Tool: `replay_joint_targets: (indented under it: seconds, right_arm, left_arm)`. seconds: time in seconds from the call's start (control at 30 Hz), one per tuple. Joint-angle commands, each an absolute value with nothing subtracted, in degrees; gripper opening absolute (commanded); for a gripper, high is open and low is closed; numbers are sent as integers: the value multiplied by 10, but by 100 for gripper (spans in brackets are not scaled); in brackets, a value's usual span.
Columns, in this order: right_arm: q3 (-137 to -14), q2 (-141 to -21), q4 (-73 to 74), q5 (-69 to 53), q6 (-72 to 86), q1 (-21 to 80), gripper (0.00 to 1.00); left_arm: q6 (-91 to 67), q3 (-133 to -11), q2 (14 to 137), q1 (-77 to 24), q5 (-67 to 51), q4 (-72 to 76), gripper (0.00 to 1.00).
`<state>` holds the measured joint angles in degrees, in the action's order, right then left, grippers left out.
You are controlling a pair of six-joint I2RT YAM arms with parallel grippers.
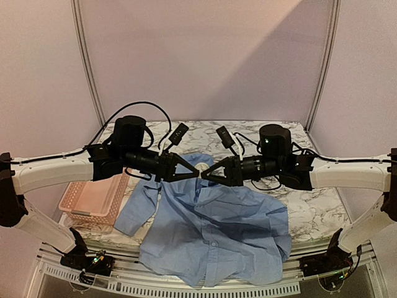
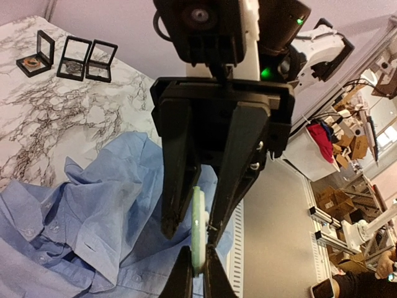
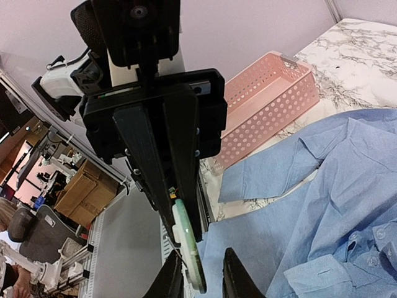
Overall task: Remove the brooch from the garment
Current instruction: Close the brooch securely.
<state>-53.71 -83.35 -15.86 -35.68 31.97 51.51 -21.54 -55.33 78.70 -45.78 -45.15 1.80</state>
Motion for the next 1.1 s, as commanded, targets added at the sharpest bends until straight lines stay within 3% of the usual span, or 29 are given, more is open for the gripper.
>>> replay_joint_targets:
  seconds: [0.0,0.33,1.07]
  right_arm:
    - [-536,-830,-189,-304,336,519,20]
    - [-533,-819,-173,-249,349,519,11]
    - [-514,-818,-171,-148,412,519,6]
  left_arm:
    - [-217,-547,777,-453,-465,29,0]
    - [-219,-548,778,-454,-468,32,0]
    - [-215,-547,772,-457,-466,30,0]
